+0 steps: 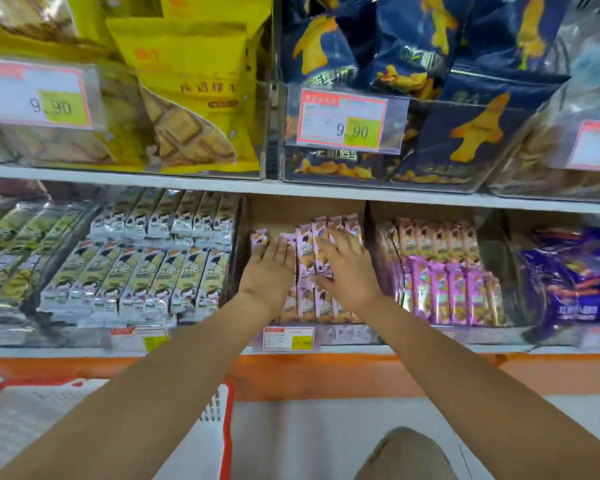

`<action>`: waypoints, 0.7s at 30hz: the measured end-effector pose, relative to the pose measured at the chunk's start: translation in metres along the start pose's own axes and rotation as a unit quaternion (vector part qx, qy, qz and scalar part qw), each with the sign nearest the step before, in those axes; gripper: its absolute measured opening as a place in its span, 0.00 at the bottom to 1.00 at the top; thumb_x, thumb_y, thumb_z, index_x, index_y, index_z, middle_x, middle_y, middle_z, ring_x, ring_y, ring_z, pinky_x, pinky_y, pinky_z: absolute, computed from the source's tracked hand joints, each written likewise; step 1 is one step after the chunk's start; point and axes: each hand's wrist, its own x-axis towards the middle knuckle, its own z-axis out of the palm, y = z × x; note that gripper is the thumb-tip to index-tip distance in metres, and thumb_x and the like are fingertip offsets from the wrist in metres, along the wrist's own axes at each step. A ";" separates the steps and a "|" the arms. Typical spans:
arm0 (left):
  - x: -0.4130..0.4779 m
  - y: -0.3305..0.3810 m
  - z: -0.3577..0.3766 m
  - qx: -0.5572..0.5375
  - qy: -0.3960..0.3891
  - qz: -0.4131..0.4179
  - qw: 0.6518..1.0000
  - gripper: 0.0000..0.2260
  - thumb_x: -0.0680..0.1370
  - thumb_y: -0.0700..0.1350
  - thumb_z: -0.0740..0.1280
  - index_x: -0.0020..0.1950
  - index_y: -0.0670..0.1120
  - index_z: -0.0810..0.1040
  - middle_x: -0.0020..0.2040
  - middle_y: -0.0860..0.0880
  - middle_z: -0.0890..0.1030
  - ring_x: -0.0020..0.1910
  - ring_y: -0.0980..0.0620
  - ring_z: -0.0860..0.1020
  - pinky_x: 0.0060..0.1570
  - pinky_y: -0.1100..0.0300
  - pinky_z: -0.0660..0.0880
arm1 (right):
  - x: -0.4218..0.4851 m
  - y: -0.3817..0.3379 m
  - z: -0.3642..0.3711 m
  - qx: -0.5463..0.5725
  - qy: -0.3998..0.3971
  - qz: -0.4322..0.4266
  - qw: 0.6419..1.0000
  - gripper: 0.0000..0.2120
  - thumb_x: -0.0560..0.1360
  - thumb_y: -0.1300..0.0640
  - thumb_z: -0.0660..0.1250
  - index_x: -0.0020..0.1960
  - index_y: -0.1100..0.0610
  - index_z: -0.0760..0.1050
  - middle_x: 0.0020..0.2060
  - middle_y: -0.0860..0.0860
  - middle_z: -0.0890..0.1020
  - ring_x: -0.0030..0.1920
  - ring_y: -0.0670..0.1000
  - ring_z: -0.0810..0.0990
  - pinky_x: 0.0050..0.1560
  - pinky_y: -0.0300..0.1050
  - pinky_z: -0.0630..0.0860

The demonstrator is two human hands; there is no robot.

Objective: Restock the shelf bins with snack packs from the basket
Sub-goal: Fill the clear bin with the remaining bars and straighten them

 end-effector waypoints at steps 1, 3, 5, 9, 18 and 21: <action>0.001 0.000 0.001 0.002 0.005 -0.009 1.000 0.33 0.83 0.44 0.58 0.79 0.38 0.40 0.80 0.41 0.43 0.79 0.43 0.45 0.77 0.46 0.46 | 0.000 -0.002 0.001 -0.004 0.012 0.003 1.000 0.33 0.75 0.45 0.68 0.75 0.53 0.62 0.75 0.53 0.60 0.75 0.57 0.55 0.69 0.57 0.61; 0.001 -0.001 0.004 -0.004 0.016 -0.030 0.999 0.36 0.81 0.41 0.60 0.79 0.40 0.39 0.80 0.42 0.41 0.79 0.43 0.43 0.77 0.45 0.45 | 0.001 -0.004 0.002 -0.019 0.027 0.010 0.999 0.31 0.76 0.44 0.67 0.74 0.53 0.63 0.73 0.53 0.63 0.73 0.57 0.58 0.66 0.56 0.63; 0.001 -0.001 0.008 -0.024 0.029 -0.053 0.998 0.39 0.80 0.40 0.63 0.79 0.41 0.37 0.80 0.43 0.39 0.79 0.42 0.43 0.77 0.47 0.44 | 0.003 -0.004 0.001 -0.025 0.036 0.010 0.999 0.30 0.77 0.43 0.66 0.74 0.52 0.63 0.71 0.53 0.64 0.72 0.57 0.60 0.65 0.54 0.63; 0.000 0.003 0.018 -0.065 0.051 -0.084 0.993 0.41 0.79 0.39 0.63 0.79 0.43 0.35 0.79 0.42 0.35 0.79 0.41 0.39 0.76 0.48 0.45 | 0.002 0.000 -0.003 -0.006 0.026 0.005 1.000 0.30 0.77 0.44 0.65 0.75 0.51 0.61 0.72 0.54 0.62 0.72 0.58 0.58 0.69 0.55 0.62; 0.004 0.000 0.021 -0.131 0.052 -0.054 0.989 0.28 0.85 0.51 0.50 0.79 0.56 0.37 0.79 0.45 0.33 0.79 0.45 0.38 0.78 0.48 0.44 | -0.005 0.003 0.003 0.050 -0.054 0.031 0.997 0.35 0.79 0.51 0.64 0.79 0.51 0.50 0.79 0.52 0.41 0.78 0.59 0.37 0.76 0.60 0.51; 0.009 -0.002 0.024 -0.118 0.046 -0.065 0.990 0.28 0.85 0.51 0.50 0.79 0.56 0.37 0.79 0.46 0.32 0.79 0.44 0.38 0.77 0.48 0.45 | 0.000 -0.001 0.000 0.039 -0.062 0.044 0.996 0.35 0.79 0.49 0.63 0.79 0.49 0.48 0.79 0.51 0.41 0.78 0.59 0.38 0.75 0.60 0.53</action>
